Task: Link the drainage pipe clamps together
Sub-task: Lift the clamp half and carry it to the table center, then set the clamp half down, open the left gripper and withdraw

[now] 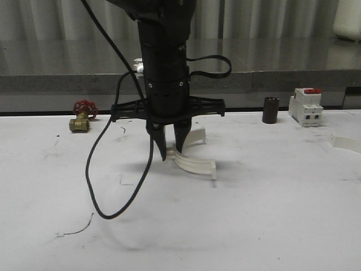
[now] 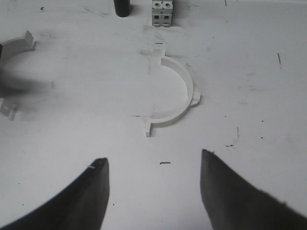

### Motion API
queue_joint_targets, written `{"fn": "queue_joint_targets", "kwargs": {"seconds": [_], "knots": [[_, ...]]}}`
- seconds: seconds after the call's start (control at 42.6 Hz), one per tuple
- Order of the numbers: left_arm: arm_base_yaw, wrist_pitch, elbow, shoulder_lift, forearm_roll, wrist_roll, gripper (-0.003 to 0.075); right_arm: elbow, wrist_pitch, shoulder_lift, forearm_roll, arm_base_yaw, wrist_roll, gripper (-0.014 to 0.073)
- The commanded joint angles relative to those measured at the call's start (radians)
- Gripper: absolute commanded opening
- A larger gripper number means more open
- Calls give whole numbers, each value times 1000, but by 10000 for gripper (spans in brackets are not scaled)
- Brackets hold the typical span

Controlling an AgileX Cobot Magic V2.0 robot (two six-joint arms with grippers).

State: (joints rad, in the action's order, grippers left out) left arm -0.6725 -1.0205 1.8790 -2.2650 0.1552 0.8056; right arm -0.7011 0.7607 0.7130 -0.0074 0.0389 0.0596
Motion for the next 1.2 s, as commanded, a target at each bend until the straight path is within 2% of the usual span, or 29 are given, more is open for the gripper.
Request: {"fn": "queue_joint_targets", "kwargs": {"seconds": [0.0, 0.235, 0.305, 0.564, 0.634, 0.728, 0.822, 1.174], "knots": [[-12, 5, 31, 49, 28, 32, -20, -29, -56, 4, -14, -5, -3, 449], [-22, 7, 31, 35, 37, 32, -11, -29, -56, 4, -14, -5, -3, 449], [-26, 10, 31, 35, 40, 32, 30, -29, -56, 4, -14, -5, -3, 449], [-28, 14, 31, 42, 45, 19, 276, -29, -56, 4, -14, -5, -3, 449], [-30, 16, 31, 59, 50, -24, 319, -29, -56, 4, -14, -5, -3, 449], [-30, 13, 31, 98, 69, -77, 337, -29, -56, 4, -14, -5, -3, 448], [-30, 15, 31, 156, 71, -164, 337, -29, -56, 4, -14, -5, -3, 448], [-26, -8, -3, 470, -1, -684, 336, -29, -56, 4, -14, -5, -3, 448]]}}
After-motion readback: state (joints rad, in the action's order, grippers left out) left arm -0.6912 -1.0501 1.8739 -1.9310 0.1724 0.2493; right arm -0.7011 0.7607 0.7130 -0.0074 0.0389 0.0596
